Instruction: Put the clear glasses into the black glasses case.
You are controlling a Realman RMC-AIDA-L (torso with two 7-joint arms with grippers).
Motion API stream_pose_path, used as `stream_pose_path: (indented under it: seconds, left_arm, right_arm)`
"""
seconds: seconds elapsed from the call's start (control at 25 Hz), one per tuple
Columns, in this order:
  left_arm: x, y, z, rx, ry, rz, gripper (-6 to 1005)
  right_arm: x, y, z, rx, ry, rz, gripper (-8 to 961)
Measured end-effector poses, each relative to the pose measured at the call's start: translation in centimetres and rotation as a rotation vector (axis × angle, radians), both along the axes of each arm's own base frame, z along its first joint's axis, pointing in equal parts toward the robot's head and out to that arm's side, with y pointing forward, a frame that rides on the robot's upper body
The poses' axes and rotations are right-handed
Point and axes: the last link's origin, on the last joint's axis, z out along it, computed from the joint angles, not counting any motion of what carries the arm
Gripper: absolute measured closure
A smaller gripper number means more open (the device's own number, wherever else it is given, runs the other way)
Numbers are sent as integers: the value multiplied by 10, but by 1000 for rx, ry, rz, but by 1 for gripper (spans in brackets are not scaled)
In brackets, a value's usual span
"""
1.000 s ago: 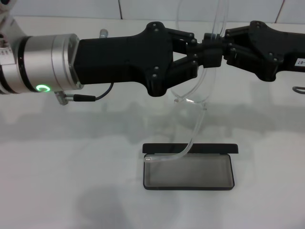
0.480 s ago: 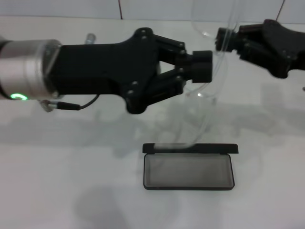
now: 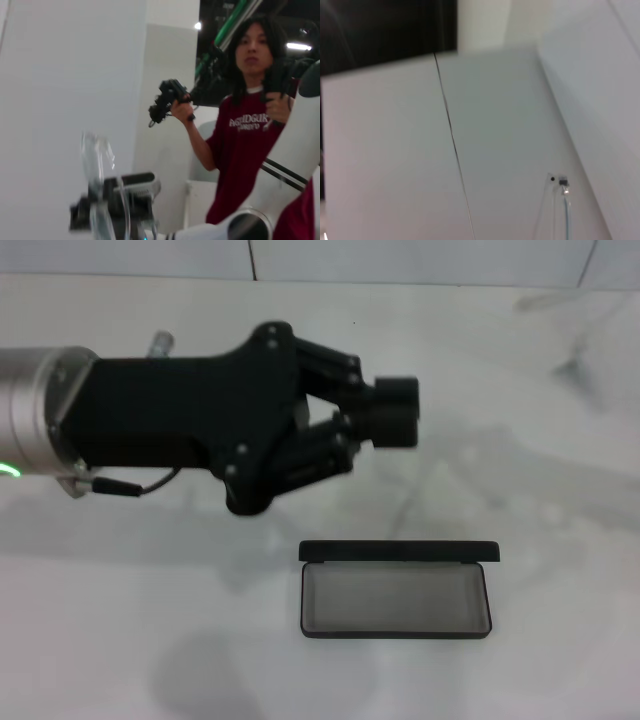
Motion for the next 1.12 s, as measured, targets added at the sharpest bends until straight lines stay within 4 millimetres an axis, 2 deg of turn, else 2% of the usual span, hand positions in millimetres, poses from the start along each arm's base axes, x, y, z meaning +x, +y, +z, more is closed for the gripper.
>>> stream_pose_path:
  seconds: [0.16, 0.28, 0.44, 0.68, 1.12]
  left_arm:
    - [5, -6, -9, -47, 21, -47, 907]
    - [11, -11, -15, -76, 17, -83, 908]
    - [20, -12, -19, -77, -17, -123, 909]
    - [25, -7, -15, -43, -101, -117, 910]
    - [8, 13, -7, 45, -151, 51, 913]
  right_arm:
    - [7, -5, 11, 37, 97, -1, 899]
    - [10, -4, 11, 86, 117, -26, 899]
    - [11, 4, -2, 102, 114, -66, 900]
    - [-4, 15, -37, 39, 49, -48, 900]
    - [-14, 18, -54, -14, -4, -21, 901]
